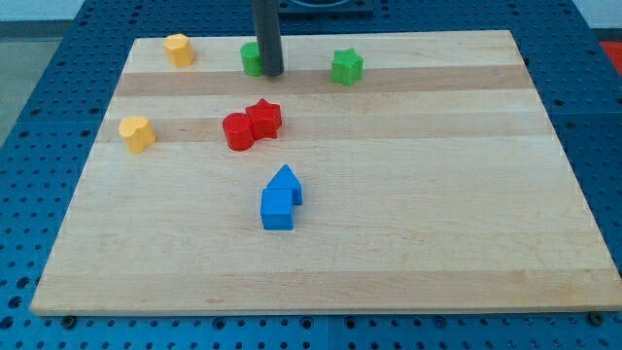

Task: Place the green circle to the right of yellow hexagon

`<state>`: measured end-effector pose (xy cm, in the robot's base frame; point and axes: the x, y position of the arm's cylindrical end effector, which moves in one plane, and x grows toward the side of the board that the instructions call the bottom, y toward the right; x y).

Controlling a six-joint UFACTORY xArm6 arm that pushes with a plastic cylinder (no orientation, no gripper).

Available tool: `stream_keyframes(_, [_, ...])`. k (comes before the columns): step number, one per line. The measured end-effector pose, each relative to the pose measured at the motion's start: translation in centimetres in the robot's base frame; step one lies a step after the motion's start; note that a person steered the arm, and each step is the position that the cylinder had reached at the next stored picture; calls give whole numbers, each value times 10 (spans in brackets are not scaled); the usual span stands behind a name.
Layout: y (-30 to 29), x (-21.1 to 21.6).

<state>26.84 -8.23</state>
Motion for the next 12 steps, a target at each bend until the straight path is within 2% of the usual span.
stream_keyframes(2, [-23, -12])
stream_keyframes(6, [-19, -42])
stream_keyframes(12, [-51, -44])
